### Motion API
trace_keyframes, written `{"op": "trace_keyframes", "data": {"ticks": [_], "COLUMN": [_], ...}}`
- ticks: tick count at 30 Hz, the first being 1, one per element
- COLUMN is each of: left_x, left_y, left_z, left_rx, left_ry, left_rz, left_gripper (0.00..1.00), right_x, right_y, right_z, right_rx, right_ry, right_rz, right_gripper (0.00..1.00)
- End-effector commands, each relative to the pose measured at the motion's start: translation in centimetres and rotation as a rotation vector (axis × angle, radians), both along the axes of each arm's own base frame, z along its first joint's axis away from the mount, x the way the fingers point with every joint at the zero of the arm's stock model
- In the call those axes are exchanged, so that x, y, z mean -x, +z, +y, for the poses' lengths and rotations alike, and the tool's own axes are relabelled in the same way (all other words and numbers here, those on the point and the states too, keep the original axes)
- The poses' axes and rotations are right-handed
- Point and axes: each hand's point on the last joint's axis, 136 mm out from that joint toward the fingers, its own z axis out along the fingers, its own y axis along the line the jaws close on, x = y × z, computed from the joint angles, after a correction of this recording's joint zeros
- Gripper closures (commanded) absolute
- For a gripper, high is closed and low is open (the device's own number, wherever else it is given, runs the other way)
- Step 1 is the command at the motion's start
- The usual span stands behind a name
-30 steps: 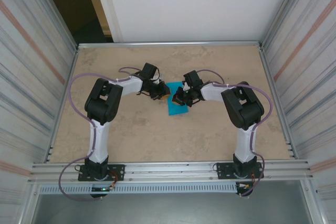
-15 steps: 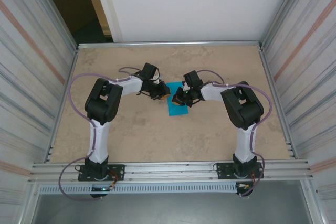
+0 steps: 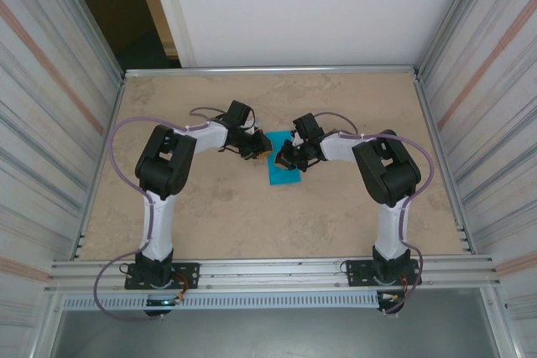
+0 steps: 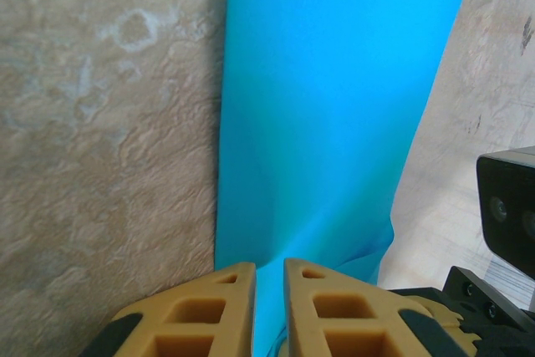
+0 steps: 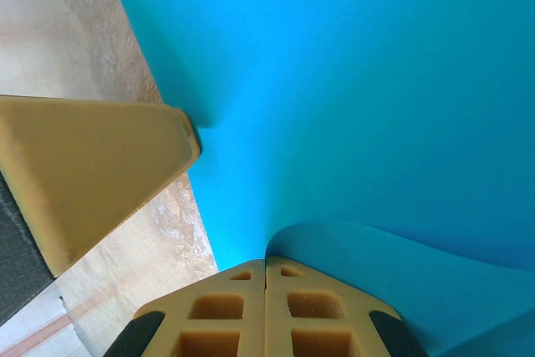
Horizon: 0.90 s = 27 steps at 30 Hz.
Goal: Fold a paper plane with a square sheet of paper (pick it up from the middle)
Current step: Fold the triangle a second time at the center of the table.
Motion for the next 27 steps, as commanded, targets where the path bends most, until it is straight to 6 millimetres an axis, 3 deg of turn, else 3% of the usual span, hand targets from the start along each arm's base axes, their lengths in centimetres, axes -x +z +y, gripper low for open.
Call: {"op": "trace_keyframes", "data": {"ticks": [1, 8, 12, 14, 18, 27], "left_x": [0.9, 0.4, -1.4, -2.6, -3.9, -2.6], "left_y": [-1.3, 0.0, 2.2, 4.8, 6.8, 7.3], "left_z": [0.3, 0.2, 0.9, 1.6, 3.3, 3.7], "left_rx": [-0.025, -0.006, 0.020, 0.040, 0.046, 0.070], "left_ry": [-0.005, 0.000, 0.031, 0.057, 0.101, 0.086], "left_rz": [0.038, 0.018, -0.030, -0.085, -0.137, -0.162], "left_gripper": [0.82, 0.82, 0.81, 0.80, 0.78, 0.75], "right_x": [0.2, 0.7, 0.9, 0.9, 0.9, 1.2], "right_y": [-0.8, -1.5, -1.7, -1.7, -1.7, -2.1], "right_z": [0.3, 0.0, -0.3, -0.3, -0.3, -0.9], "right_rx": [0.019, 0.036, 0.043, 0.042, 0.041, 0.053], "right_ry": [0.025, 0.024, 0.023, 0.024, 0.026, 0.028], "right_rz": [0.016, 0.042, 0.051, 0.052, 0.052, 0.055], "right_gripper": [0.99, 0.86, 0.77, 0.73, 0.69, 0.62]}}
